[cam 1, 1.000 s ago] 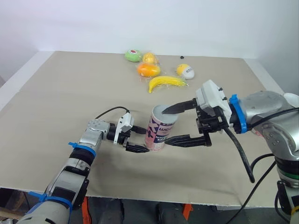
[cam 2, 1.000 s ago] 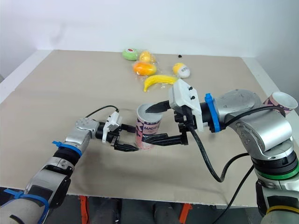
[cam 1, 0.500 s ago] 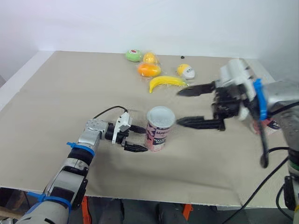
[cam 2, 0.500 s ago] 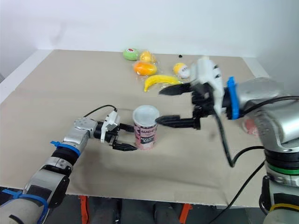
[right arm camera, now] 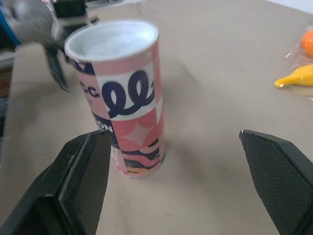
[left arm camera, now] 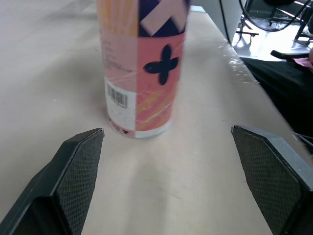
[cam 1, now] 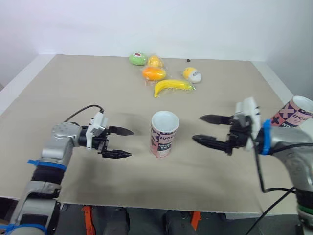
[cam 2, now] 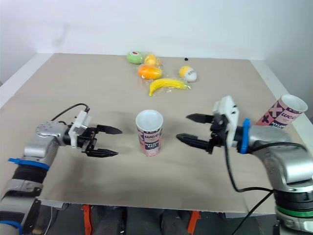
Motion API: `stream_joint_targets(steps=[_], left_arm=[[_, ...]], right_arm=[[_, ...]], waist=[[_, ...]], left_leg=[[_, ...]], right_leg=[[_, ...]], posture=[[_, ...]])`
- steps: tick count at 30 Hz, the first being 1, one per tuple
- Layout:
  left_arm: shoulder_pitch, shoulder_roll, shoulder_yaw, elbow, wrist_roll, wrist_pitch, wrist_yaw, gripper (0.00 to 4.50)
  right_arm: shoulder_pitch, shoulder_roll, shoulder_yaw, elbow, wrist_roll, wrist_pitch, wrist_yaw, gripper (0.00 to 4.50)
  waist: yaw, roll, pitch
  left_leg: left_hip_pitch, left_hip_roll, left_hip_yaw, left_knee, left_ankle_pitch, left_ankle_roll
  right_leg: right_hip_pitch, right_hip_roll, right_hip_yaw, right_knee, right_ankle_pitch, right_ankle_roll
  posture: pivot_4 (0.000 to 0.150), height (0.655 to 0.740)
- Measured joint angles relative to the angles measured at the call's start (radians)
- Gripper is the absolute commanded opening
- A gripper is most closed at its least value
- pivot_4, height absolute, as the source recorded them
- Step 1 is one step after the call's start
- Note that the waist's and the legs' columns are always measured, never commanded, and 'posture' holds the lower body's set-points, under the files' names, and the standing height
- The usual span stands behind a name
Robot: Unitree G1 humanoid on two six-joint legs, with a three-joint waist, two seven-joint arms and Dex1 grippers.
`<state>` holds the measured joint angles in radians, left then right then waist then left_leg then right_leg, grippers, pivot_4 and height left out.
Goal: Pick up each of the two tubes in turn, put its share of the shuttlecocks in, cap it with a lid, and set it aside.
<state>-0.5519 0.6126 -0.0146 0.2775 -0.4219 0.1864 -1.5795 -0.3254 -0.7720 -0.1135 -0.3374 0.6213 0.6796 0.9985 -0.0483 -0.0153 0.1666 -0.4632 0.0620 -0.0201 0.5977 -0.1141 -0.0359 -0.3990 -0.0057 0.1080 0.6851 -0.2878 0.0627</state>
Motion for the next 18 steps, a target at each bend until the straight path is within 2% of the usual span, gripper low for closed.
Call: stream_joint_targets(steps=[6,18], left_arm=[[0.003,0.033,0.056,-0.146,-0.108,0.146,0.068,4.34],[0.007,0.041,0.055,-0.187,-0.128,0.185,0.109,4.34]], right_arm=[[-0.025,0.078,0.165,0.040,-0.083,-0.060,0.000,4.50],[-0.115,0.158,0.268,0.163,-0.181,-0.154,0.020,4.50]], waist=[[0.002,-0.001,0.001],[0.002,-0.002,0.001]], left_leg=[[0.000,0.000,0.000,0.001,0.000,0.000],[0.000,0.000,0.000,0.000,0.000,0.000]], right_leg=[[0.001,0.000,0.000,0.000,0.000,0.001],[0.000,0.001,0.000,0.000,0.001,0.004]], posture=[[0.150,0.7321],[0.150,0.7321]])
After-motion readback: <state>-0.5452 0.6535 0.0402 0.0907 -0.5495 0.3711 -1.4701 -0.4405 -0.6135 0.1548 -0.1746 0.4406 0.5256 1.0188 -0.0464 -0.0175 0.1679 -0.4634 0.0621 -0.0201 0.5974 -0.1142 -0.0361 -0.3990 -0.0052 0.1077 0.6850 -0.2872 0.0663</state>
